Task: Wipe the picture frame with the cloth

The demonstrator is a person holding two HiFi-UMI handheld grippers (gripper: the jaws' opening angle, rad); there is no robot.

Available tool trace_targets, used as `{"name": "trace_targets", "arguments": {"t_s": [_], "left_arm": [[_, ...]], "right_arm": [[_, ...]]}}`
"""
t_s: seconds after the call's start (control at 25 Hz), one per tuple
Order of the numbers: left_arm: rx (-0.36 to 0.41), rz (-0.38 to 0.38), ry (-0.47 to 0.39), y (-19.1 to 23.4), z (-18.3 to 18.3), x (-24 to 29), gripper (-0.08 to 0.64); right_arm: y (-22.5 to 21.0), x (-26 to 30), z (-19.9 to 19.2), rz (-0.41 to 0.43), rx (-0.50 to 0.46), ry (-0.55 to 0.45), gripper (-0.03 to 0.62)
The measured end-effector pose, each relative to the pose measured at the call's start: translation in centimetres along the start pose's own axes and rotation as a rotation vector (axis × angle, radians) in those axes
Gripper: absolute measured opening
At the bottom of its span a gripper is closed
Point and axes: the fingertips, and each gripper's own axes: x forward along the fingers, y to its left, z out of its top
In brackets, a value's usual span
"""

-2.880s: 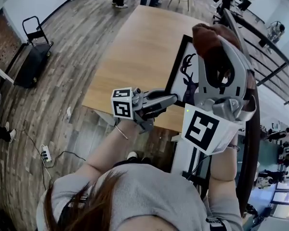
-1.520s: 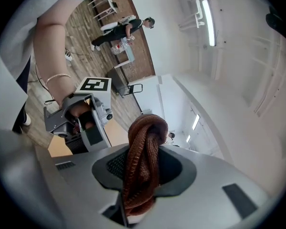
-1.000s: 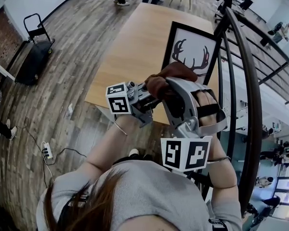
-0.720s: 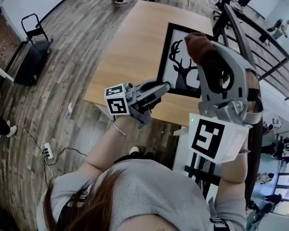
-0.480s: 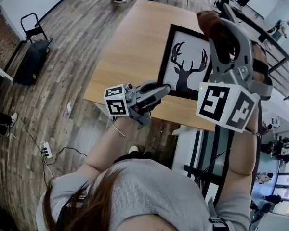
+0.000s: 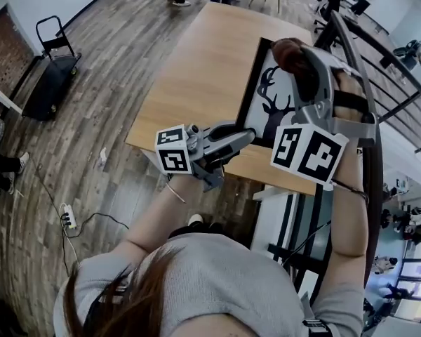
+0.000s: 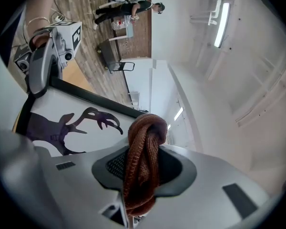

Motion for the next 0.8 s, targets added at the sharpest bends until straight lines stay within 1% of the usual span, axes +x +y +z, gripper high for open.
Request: {"name": "trace_targets", "arguments": {"t_s": [0.36, 0.6, 0.8], "left_arm": [[-0.011, -0.011, -0.014, 0.3, 0.0, -0.2, 0.061], [-0.027, -0.016, -0.039, 0.6, 0.0, -0.1, 0.061], [-0.039, -0.021, -0.054, 0.8, -0.2, -0.3, 0.061]], "right_arm": [[3.0, -1.5, 0.6, 0.054, 0.057, -0.023, 0.133], [5.0, -3.0, 0.7, 0.092, 0.091, -0.038, 0.133], [7.4, -4.3, 1.2, 0.131, 0.092, -0.051, 0.133]]}}
